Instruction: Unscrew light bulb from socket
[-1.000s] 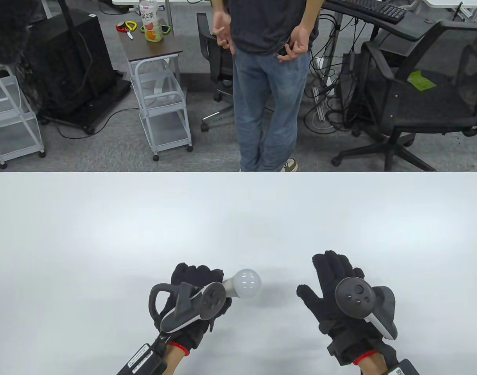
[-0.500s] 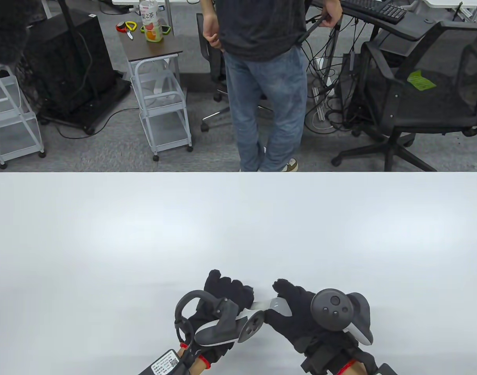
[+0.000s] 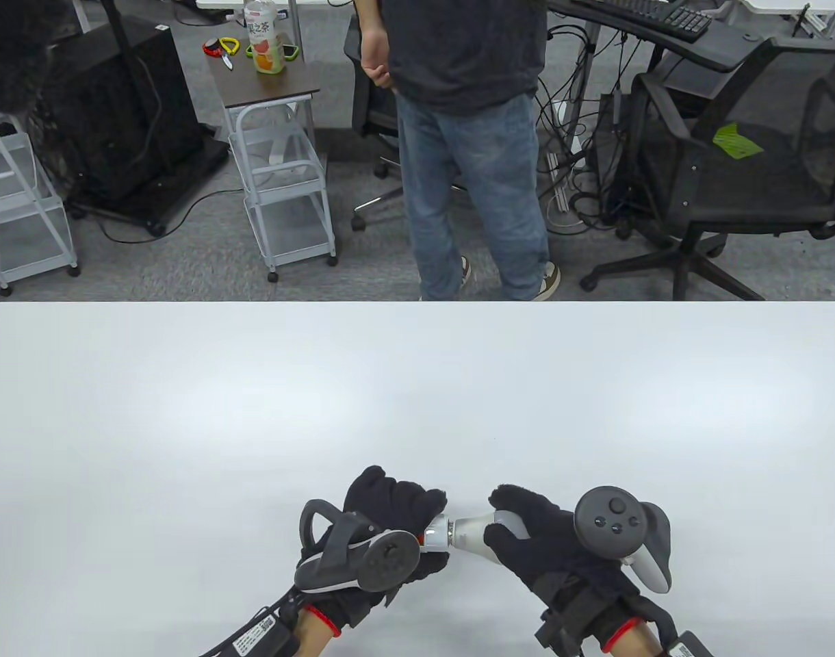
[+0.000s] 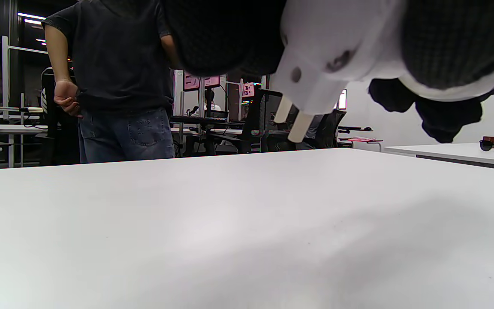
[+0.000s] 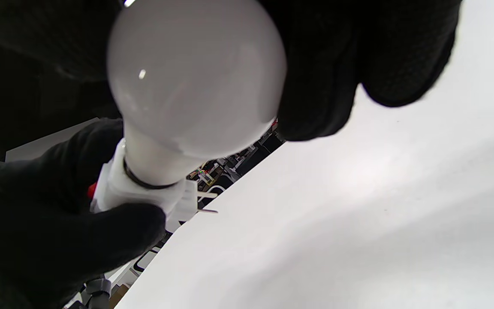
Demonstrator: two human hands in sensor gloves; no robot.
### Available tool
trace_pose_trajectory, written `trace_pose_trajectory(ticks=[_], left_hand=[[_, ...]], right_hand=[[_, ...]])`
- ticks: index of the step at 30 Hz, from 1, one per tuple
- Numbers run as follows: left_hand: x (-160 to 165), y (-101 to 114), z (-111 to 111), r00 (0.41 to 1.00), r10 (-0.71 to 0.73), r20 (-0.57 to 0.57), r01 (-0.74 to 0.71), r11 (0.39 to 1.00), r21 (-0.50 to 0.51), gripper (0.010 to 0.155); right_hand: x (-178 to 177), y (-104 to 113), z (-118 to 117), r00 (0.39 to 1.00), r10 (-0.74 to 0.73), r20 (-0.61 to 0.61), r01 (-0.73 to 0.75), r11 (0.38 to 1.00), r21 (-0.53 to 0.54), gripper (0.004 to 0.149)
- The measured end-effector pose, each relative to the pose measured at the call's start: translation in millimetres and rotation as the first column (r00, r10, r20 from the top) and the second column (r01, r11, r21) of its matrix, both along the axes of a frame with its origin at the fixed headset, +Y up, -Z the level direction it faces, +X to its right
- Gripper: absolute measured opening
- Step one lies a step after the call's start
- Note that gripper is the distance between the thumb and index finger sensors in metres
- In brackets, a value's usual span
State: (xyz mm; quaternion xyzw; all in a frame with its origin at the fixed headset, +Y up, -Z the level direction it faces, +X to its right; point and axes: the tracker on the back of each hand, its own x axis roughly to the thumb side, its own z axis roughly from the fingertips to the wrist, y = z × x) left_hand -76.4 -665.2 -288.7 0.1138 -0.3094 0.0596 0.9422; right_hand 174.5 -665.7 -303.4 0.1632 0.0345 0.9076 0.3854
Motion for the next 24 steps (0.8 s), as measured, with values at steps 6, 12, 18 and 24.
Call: trace_pose_trajectory(ticks=[6,12,18,24], left_hand=[[0.4,0.5,0.5,1.000,0.015,0.009,-0.015,1.000,0.004,0.076],[-0.9,0.8,-0.3,1.000,0.025,0.014,-0.025,1.000,0.000,0.075],[-3.6,0.5,-2.2,0.999,0.034,0.016,-0.034,0.999,-0.016,0.075],[-4.4,0.5,-2.9,0.999,0.043,0.018,-0.042,0.999,-0.030,0.075]], right_hand=[[-0.9,-2.4,0.6,0.999,-0.024,0.022,0.024,1.000,-0.008,0.076],[-2.6,-1.5,1.5,1.000,-0.020,0.012,0.020,1.000,0.005,0.076],[-5.1,-0.5,3.1,1.000,-0.015,0.004,0.015,1.000,0.018,0.075],[-5.9,-0.2,4.4,1.000,-0.012,0.004,0.012,0.999,0.034,0.075]])
